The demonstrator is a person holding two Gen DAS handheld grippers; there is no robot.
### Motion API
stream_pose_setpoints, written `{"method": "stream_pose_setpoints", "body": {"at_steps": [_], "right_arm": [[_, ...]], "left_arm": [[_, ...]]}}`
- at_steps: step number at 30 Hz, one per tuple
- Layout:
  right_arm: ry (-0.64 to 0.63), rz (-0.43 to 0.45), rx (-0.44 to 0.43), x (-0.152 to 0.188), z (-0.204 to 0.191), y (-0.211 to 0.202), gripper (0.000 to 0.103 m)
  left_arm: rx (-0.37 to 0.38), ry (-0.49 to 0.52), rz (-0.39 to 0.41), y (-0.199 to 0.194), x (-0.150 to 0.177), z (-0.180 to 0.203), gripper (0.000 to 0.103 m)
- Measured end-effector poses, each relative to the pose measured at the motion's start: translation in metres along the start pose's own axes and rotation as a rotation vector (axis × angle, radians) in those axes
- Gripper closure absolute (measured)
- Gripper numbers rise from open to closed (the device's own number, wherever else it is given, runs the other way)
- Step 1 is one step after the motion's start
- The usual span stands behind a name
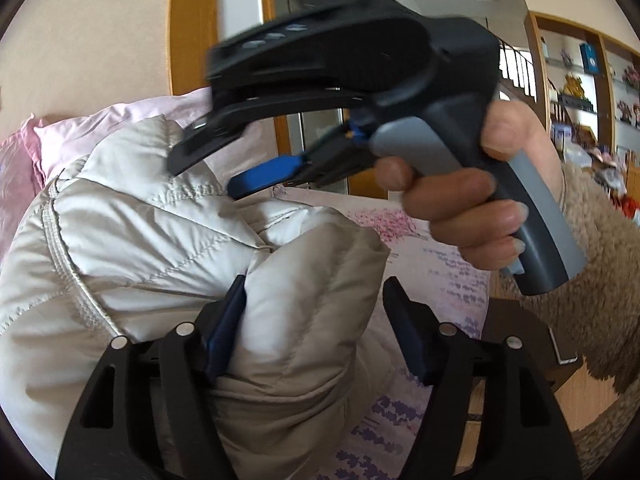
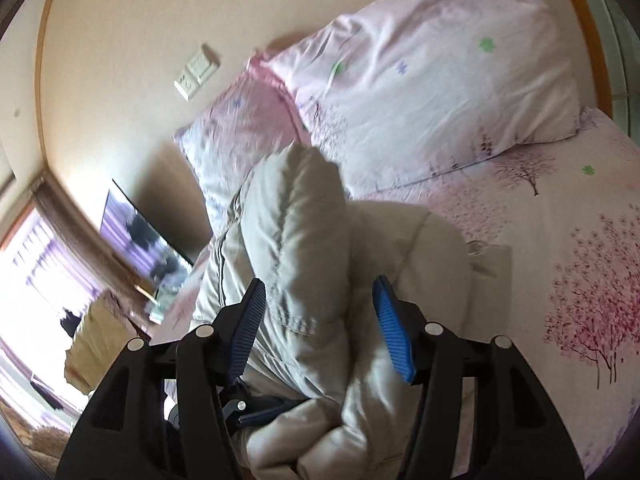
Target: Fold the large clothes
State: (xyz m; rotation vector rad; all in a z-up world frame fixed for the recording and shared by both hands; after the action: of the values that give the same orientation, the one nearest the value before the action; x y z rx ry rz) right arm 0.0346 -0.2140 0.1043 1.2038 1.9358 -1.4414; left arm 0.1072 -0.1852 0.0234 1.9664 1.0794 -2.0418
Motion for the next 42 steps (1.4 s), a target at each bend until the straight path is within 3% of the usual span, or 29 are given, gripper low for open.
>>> {"method": "stream_pose_setpoints", "body": {"at_steps": [3, 7, 10, 15, 21, 25, 34, 42], "right_arm": [[-0.014, -0.029, 0.015, 0.003, -0.004, 0.011, 0.046], [-0.025, -0.037, -0.007, 0.007, -0.006, 0.016, 0.078], [-0.039, -0.014, -0.023, 0.007, -0.007, 0.015, 0.084], [-0.06, 0.007, -0.006, 0.006, -0.01, 0.016, 0.087], [-0.092, 0.086, 0.032, 0.004, -0.025, -0.003, 0.091], [-0.113, 0.143, 0.084, 0.009, -0.03, -0.023, 0.092], [0.025, 0.14, 0.16, 0.032, 0.023, -0.029, 0.092], [0.2, 0.024, 0.127, 0.034, 0.075, 0.001, 0.091]], "left_arm": [[-0.003, 0.025, -0.011, 0.003, 0.003, 0.005, 0.032], [-0.029, 0.051, -0.016, 0.001, 0.004, 0.008, 0.031], [-0.027, 0.038, -0.018, -0.018, -0.001, 0.003, 0.031], [-0.038, -0.103, 0.039, -0.086, -0.013, -0.045, 0.021], [-0.269, -0.369, 0.045, -0.118, -0.009, -0.165, 0.017], [-0.313, -0.444, 0.009, -0.114, 0.005, -0.204, 0.017], [-0.295, -0.453, -0.059, -0.083, 0.012, -0.211, 0.017], [-0.277, -0.401, -0.115, -0.067, 0.011, -0.196, 0.017]]}}
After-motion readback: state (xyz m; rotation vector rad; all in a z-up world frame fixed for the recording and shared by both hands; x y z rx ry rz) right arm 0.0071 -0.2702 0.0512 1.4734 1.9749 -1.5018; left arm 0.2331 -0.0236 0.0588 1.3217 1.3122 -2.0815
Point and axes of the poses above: each gripper's, at about its wrist camera, not at the fingertips, and y roughly the way its jaws point, z to its right, x to its underside, the point moved 2 cm from there along y, roughly the way its jaws point, and after that the axes turned 3 degrees about x, right-handed, at the moved point
